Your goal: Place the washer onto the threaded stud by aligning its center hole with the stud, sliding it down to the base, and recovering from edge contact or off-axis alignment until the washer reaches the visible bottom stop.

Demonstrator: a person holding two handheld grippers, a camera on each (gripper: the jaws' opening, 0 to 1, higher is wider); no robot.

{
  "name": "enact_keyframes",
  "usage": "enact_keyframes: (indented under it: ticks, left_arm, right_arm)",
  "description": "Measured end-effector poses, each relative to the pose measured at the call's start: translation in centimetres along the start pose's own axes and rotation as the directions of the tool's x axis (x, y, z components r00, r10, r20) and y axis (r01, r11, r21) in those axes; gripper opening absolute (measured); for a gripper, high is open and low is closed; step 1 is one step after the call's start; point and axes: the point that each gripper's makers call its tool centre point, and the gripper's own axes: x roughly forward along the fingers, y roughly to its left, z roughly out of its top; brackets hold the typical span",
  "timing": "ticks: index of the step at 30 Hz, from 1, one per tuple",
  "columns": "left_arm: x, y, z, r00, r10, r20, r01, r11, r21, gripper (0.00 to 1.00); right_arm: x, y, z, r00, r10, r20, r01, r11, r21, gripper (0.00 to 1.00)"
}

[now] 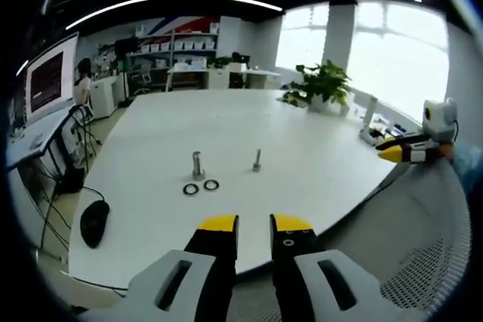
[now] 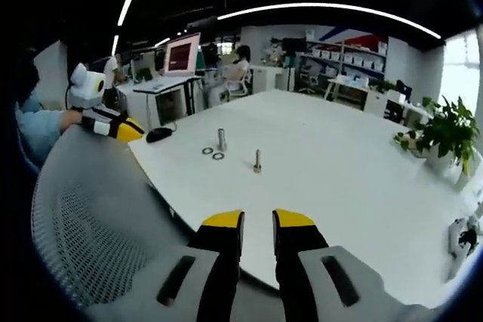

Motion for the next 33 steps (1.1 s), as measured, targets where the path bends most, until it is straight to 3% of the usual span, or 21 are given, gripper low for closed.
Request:
enact_keyframes:
  ticks: [8, 12, 14, 20, 23, 28, 33]
  left_arm:
    - [0.4, 0.1, -0.3, 0.999, 0.007, -0.036, -0.007, 1.000, 0.000, 0.14]
    - [0.4, -0.3, -0.8, 0.996, -0.017, -0.088, 0.024, 0.997, 0.080, 0.23]
    - [0.5, -1.0, -1.6, 0.987, -0.078, -0.138, 0.087, 0.994, 0.064, 0.21]
    - [1.8, 3.0, -0.1, 0.986, -0.103, -0.132, 0.105, 0.994, 0.009, 0.22]
    - [3.1, 5.4, 0.6, 0.988, -0.083, -0.133, 0.086, 0.996, 0.015, 0.22]
    - [6.9, 9.4, 1.3, 0.982, -0.083, -0.171, 0.094, 0.994, 0.057, 0.22]
    - [10.5, 11.5, 1.1, 0.977, -0.092, -0.193, 0.107, 0.992, 0.065, 0.22]
  right_arm:
    - [0.2, -0.3, -0.3, 1.000, 0.000, -0.023, 0.000, 1.000, 0.010, 0.17]
    - [0.1, -0.6, -0.6, 0.999, -0.018, -0.031, 0.019, 0.999, 0.026, 0.17]
    - [0.0, -0.9, -0.6, 0.999, -0.032, -0.021, 0.032, 0.999, 0.030, 0.17]
    - [0.0, -1.4, -0.6, 0.998, -0.060, -0.030, 0.061, 0.997, 0.043, 0.17]
    - [0.0, -1.7, -0.7, 0.997, -0.074, -0.031, 0.076, 0.996, 0.050, 0.17]
    - [0.0, -2.1, -0.9, 0.996, -0.078, -0.045, 0.080, 0.996, 0.049, 0.17]
    - [-0.1, -2.3, -1.1, 0.995, -0.085, -0.060, 0.088, 0.995, 0.054, 0.17]
